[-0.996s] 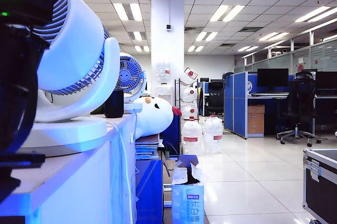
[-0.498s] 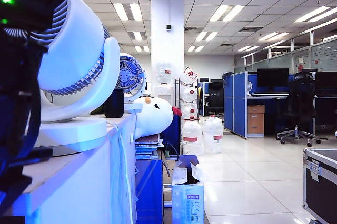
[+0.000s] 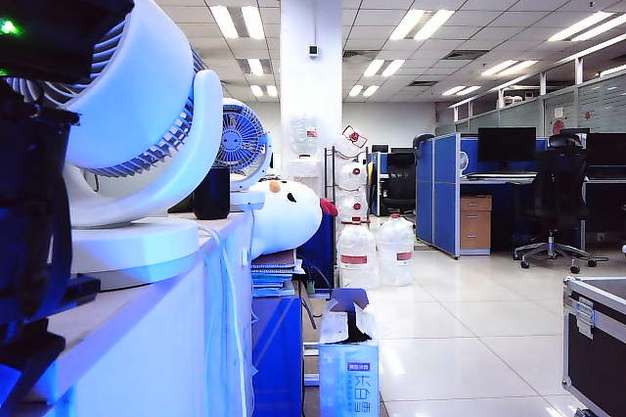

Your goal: Open the drawer, place the cleaning sponge inside, then close the drawer.

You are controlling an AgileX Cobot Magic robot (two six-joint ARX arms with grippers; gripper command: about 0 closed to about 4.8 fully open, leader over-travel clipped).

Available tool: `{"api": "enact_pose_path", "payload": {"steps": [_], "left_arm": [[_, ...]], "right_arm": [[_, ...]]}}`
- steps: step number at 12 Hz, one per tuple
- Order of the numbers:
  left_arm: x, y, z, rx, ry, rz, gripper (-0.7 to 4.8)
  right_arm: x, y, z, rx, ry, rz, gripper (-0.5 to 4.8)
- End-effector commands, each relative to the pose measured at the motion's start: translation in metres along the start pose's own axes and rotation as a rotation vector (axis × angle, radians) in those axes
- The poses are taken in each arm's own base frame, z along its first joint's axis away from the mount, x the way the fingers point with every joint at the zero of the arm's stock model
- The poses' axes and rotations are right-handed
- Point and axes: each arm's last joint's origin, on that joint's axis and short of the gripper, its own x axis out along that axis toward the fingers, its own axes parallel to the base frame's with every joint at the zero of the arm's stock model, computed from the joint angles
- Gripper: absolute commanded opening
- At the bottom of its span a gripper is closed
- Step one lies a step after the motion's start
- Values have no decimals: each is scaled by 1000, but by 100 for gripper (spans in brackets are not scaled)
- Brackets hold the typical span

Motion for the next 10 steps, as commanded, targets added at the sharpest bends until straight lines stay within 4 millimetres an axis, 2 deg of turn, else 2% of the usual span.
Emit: {"api": "enact_pose_path", "payload": {"steps": [1, 7, 10], "left_arm": [[-1, 0, 1, 6, -6, 0, -5], [-1, 0, 0, 4, -4, -1, -5], [-1, 0, 0, 4, -4, 0, -5]], "right_arm": [[-3, -3, 5, -6, -48, -57, -6], [-4, -7, 6, 1, -55, -122, -6], [-5, -10, 6, 4, -42, -219, -6]]}}
